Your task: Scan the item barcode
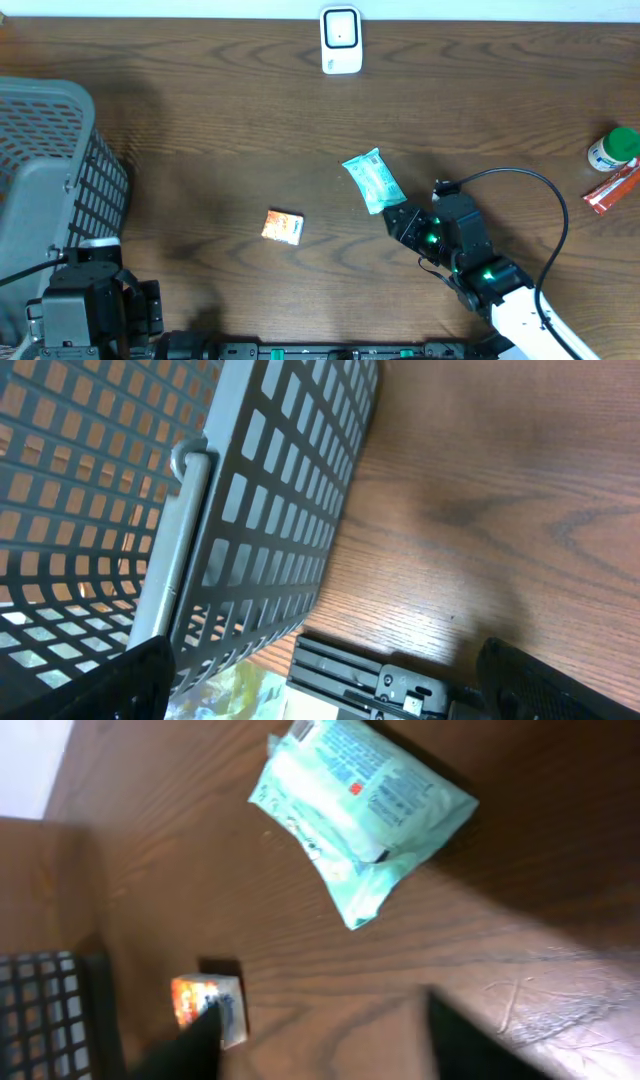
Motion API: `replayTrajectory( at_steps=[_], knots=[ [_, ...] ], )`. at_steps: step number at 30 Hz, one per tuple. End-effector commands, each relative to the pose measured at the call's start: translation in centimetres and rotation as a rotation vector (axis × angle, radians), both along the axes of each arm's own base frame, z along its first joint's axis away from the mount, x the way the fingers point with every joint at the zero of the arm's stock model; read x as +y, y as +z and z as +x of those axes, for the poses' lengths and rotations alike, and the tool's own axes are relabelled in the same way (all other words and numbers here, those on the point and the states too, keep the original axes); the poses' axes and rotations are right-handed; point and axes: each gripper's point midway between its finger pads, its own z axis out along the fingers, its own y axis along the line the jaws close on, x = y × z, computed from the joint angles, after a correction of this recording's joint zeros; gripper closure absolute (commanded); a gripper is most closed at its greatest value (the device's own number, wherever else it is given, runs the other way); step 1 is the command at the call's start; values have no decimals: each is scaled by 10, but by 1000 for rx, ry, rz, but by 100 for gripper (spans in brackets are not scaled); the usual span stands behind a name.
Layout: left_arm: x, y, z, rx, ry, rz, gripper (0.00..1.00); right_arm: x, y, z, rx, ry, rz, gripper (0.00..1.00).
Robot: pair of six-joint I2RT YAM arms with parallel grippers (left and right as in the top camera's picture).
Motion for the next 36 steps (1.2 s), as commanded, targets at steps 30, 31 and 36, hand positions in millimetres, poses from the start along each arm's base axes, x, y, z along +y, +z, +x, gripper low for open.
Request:
replayTrajectory(
  at_steps=[30,31,36],
  knots=[
    [0,1,-1,-5,1,0,4,-7,-110,47,-137,594,-336,8],
    [0,1,-1,-5,1,0,4,-10,-117,38,-101,619,-344,11],
    [0,1,-1,-5,1,0,4,-21,-127,28,-44,637,-404,12]
  ],
)
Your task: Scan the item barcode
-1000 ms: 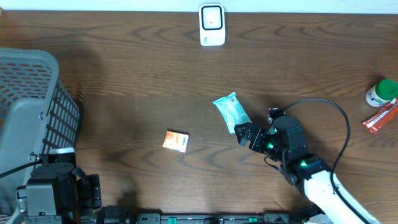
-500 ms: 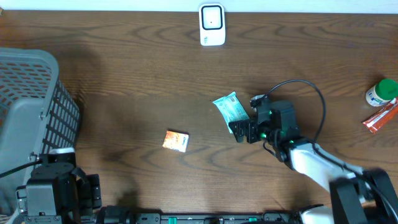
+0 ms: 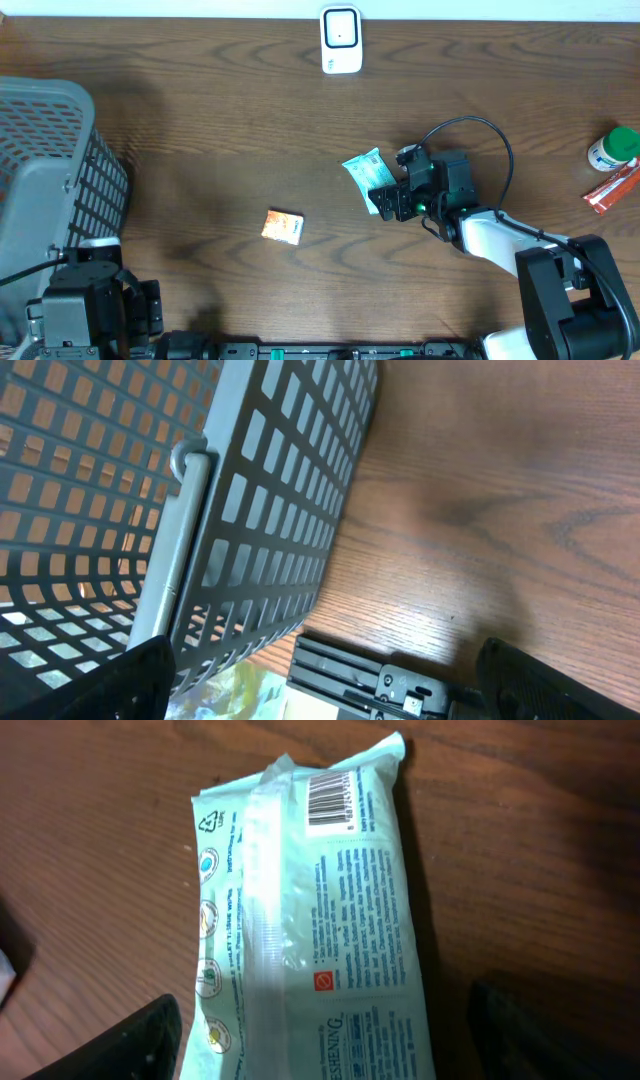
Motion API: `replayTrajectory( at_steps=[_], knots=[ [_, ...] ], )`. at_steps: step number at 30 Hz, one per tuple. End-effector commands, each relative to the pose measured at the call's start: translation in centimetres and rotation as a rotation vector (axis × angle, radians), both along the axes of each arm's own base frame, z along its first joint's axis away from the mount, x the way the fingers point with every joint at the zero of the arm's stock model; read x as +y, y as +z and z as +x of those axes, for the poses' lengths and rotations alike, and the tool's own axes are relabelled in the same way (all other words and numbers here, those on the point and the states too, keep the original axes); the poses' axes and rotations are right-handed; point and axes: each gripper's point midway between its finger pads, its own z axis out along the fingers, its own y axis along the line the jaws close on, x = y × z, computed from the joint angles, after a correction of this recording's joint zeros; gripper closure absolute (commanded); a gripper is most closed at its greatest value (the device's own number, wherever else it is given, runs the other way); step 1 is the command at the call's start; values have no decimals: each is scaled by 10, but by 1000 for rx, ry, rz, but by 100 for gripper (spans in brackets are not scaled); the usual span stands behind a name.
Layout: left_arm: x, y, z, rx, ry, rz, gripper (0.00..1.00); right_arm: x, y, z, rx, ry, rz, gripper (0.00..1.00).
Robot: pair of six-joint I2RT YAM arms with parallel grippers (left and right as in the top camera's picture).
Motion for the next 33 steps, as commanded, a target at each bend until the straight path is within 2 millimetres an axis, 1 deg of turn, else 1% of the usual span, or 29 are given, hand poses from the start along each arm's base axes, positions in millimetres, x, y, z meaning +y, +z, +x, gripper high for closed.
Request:
replayTrajectory(
  at_steps=[1,3,5,7,9,11,13,14,15,16,18,20,22,24,25,26,28,29,30,31,32,33],
  knots=[
    [0,1,-1,-5,1,0,4,-25,-54,-45,197,-41,-115,11],
    [0,1,-1,-5,1,0,4,-30,-58,-46,207,-56,-146,13],
    [0,1,-1,-5,1,0,3,-31,-63,-48,218,-56,-149,17],
    [0,1,-1,-5,1,0,4,-32,-66,-51,236,-55,-155,25],
    [0,1,-1,-5,1,0,4,-34,-72,-59,273,-54,-165,41],
    [0,1,-1,-5,1,0,4,-34,-73,-62,284,-52,-167,58],
    [0,1,-1,-5,1,0,4,-28,-71,-62,286,-36,-135,75],
    [0,1,-1,-5,1,0,3,-27,-70,-62,288,-31,-127,78],
    [0,1,-1,-5,1,0,4,-25,-69,-62,287,-25,-116,91],
    [0,1,-1,-5,1,0,4,-24,-68,-61,287,-23,-113,99],
    [0,1,-1,-5,1,0,3,-19,-60,-55,277,-14,-90,99],
    [0,1,-1,-5,1,0,3,-12,-42,-43,249,-3,-62,99],
    [0,1,-1,-5,1,0,3,-6,-18,-29,211,5,-42,99],
    [0,1,-1,-5,1,0,4,1,18,-14,149,31,-17,99],
    [0,1,-1,-5,1,0,4,4,29,-11,132,42,-7,99],
    [0,1,-1,-5,1,0,4,9,55,-6,91,69,18,99],
    [0,1,-1,-5,1,0,4,20,97,-3,15,124,72,99],
    [0,1,-1,-5,1,0,4,24,111,-4,-13,148,95,99],
    [0,1,-1,-5,1,0,4,28,134,-7,-61,176,127,99],
    [0,1,-1,-5,1,0,4,30,151,-9,-98,191,149,99],
    [0,1,-1,-5,1,0,4,31,159,-11,-118,197,157,99],
    [0,1,-1,-5,1,0,4,31,175,-16,-157,206,171,99]
  ],
)
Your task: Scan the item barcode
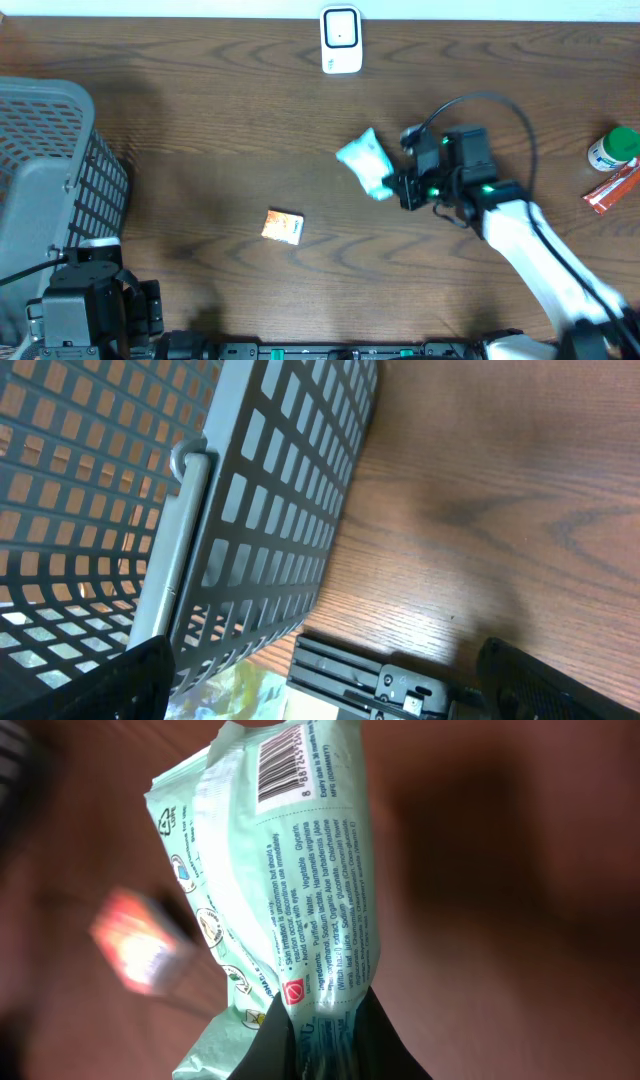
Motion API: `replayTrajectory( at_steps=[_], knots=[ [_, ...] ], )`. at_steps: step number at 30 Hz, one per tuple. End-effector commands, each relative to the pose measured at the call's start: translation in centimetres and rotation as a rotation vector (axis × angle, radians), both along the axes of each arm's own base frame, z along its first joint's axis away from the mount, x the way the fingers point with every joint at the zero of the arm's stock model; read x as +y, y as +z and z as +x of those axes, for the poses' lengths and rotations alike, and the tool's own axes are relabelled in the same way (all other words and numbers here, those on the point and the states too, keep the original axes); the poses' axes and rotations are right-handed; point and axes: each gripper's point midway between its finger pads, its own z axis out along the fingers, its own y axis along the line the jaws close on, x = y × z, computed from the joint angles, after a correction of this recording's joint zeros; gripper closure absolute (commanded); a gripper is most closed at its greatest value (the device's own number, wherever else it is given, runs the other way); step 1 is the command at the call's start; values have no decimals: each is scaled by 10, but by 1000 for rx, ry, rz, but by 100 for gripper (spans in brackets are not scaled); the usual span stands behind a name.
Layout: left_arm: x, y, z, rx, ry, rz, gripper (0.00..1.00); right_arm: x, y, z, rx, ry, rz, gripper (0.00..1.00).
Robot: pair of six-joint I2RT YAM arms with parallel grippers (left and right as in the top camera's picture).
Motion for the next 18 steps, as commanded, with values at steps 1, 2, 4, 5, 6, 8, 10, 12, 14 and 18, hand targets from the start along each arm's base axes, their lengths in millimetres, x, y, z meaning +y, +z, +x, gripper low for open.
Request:
replayTrajectory(
  at_steps=[1,2,4,5,6,8,10,12,14,18],
  knots=[
    [0,1,-1,-5,1,0,4,15,69,-15,-165,104,102,99],
    [0,1,-1,-5,1,0,4,14,78,-20,-186,105,106,99],
    [0,1,-1,-4,1,0,4,10,97,-35,-232,113,108,99],
    [0,1,-1,-5,1,0,3,8,104,-42,-252,119,105,99],
    [0,1,-1,-5,1,0,4,3,110,-50,-269,111,86,99],
    [0,1,-1,-5,1,0,4,-4,111,-55,-273,85,57,99],
    [0,1,-1,-5,1,0,4,-8,109,-61,-268,85,36,99],
    [0,1,-1,-5,1,0,4,-9,104,-65,-247,93,24,99],
    [0,1,-1,-5,1,0,4,-9,98,-69,-233,112,5,99],
    [0,1,-1,-5,1,0,4,-15,85,-60,-204,46,-68,98]
  ],
)
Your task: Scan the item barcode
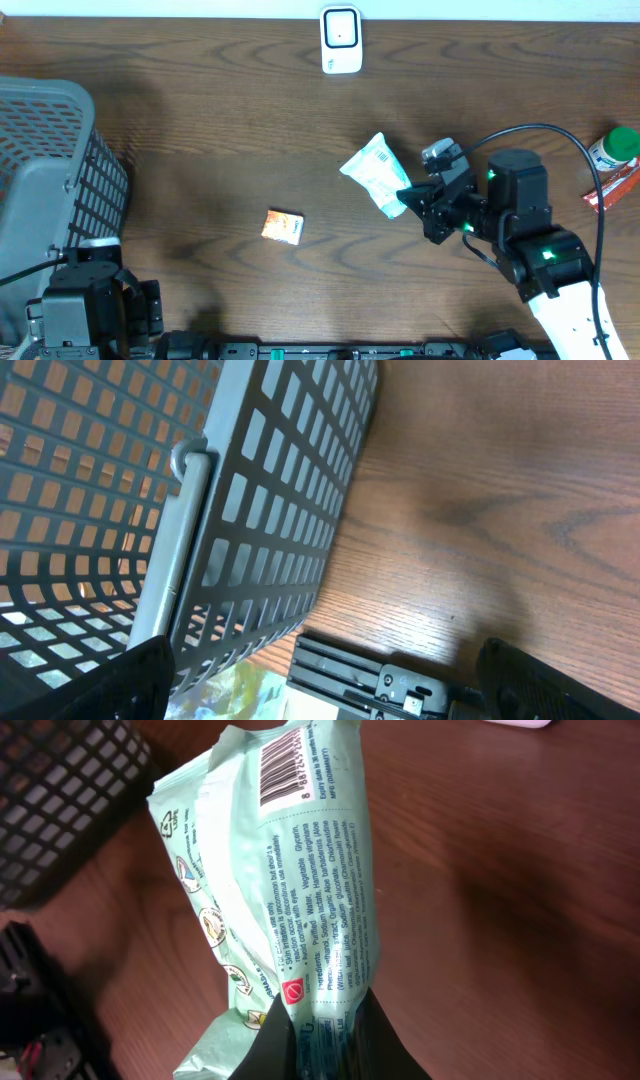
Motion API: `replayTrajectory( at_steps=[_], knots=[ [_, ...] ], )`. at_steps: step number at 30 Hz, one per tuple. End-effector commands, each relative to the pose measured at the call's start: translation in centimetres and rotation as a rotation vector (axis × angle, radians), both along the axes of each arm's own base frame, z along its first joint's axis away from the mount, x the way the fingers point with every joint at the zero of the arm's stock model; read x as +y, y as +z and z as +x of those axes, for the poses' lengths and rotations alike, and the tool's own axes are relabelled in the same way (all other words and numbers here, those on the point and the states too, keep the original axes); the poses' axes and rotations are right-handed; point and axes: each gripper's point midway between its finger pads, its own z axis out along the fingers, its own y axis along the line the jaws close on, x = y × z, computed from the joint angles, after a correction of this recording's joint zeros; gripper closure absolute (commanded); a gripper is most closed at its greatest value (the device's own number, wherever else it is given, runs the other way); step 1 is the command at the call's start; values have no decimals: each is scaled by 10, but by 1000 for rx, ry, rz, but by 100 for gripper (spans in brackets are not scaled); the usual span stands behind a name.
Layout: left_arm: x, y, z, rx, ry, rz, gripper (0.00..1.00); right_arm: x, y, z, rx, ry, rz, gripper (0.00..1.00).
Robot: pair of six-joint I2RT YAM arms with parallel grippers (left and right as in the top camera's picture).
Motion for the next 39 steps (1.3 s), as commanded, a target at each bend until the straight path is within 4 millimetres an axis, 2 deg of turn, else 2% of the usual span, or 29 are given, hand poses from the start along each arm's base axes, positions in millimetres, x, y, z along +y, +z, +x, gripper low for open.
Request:
replayTrajectory(
  at_steps=[1,4,6,7,9,10,15,16,18,19,20,23,25,28,31,37,39],
  knots=[
    [0,1,-1,-5,1,0,4,-15,-21,20,10,-138,-144,99],
    [0,1,-1,-5,1,0,4,-20,-40,41,22,-233,-238,99],
    [0,1,-1,-5,1,0,4,-15,-44,55,12,-251,-269,99],
    [0,1,-1,-5,1,0,4,-11,-43,69,0,-265,-297,99],
    [0,1,-1,-5,1,0,3,-10,-38,93,-27,-305,-363,99],
    [0,1,-1,-5,1,0,4,-12,-33,114,-63,-337,-449,99],
    [0,1,-1,-5,1,0,3,-26,-5,183,-198,-436,-739,99],
    [0,1,-1,-5,1,0,4,-38,2,202,-246,-469,-877,99],
    [0,1,-1,-5,1,0,4,-51,5,221,-284,-486,-1059,99],
    [0,1,-1,-5,1,0,4,-61,5,236,-305,-486,-1240,99],
    [0,1,-1,-5,1,0,4,-67,5,244,-316,-485,-1345,99],
    [0,1,-1,-5,1,0,4,-72,5,266,-349,-503,-1576,99],
    [0,1,-1,-5,1,0,4,-66,6,288,-400,-529,-1747,99],
    [0,1,-1,-5,1,0,4,-57,9,301,-440,-540,-1820,99],
    [0,1,-1,-5,1,0,4,-39,14,310,-505,-522,-1873,99],
    [0,1,-1,-5,1,0,4,-7,-10,310,-536,-391,-1933,99],
    [0,1,-1,-5,1,0,4,5,-24,308,-536,-312,-1966,99]
  ],
)
